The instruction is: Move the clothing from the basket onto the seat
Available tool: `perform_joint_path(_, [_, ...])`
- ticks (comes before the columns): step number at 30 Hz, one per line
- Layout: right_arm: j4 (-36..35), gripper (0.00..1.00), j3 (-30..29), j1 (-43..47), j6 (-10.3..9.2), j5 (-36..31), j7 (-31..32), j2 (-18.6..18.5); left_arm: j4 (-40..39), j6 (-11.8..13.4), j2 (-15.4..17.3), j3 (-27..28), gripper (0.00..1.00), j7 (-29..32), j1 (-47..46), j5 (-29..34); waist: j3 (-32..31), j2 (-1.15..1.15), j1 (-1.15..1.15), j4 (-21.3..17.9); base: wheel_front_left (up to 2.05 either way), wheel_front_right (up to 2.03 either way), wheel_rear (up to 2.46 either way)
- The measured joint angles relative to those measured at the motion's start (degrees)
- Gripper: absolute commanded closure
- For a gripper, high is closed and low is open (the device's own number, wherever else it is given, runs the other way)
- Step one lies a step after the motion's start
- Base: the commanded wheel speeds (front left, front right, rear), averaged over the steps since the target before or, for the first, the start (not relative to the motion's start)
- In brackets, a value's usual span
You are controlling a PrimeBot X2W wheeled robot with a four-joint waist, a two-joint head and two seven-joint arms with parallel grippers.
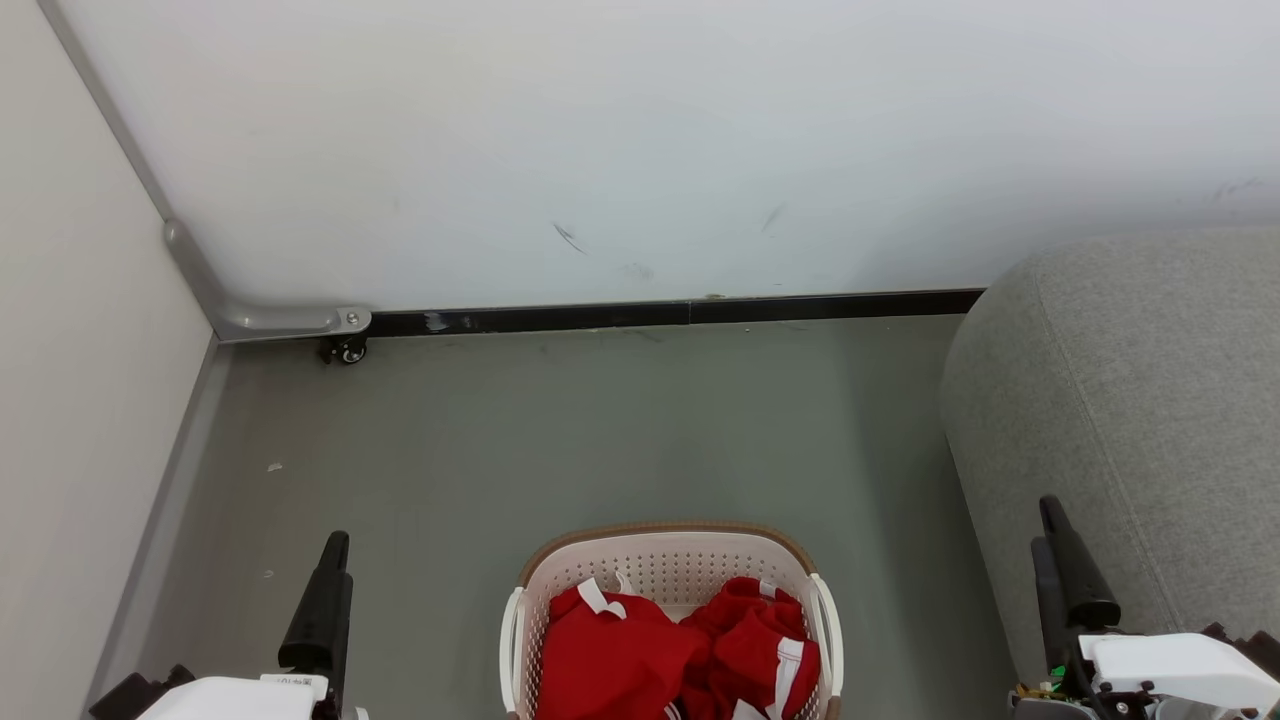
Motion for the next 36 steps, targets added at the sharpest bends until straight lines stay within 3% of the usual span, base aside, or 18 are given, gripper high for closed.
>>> perform_joint_path(12, [0.0,0.00,3.1,-1.2,0.01,-10.1,-2.5,-1.3,-2.9,1.1,0.9,-1.3,0.00,-2.5,0.0,11.6,-0.5,0.00,0.62,0.1,0.00,0.00,0.00])
perform_joint_path(19, [0.2,0.00,4.3,-1.4,0.01,-16.3,-4.0,-1.7,-4.6,1.8,1.7,-2.8,0.00,-4.0,0.0,19.4,-0.8,0.00,0.81,0.1,0.00,0.00,0.00])
perform_joint_path(25, [0.5,0.00,5.4,-2.4,0.02,-22.9,-5.2,-1.9,-5.9,2.6,2.1,-4.6,0.00,-5.1,0.0,26.6,-0.9,0.00,0.80,0.2,0.00,0.00,0.00])
perform_joint_path(36, [2.1,0.00,6.9,-2.4,0.14,-35.4,-7.1,-2.0,-7.3,5.2,3.5,-7.9,0.00,-7.1,0.7,40.2,-1.0,0.00,0.29,0.2,0.00,0.00,0.00])
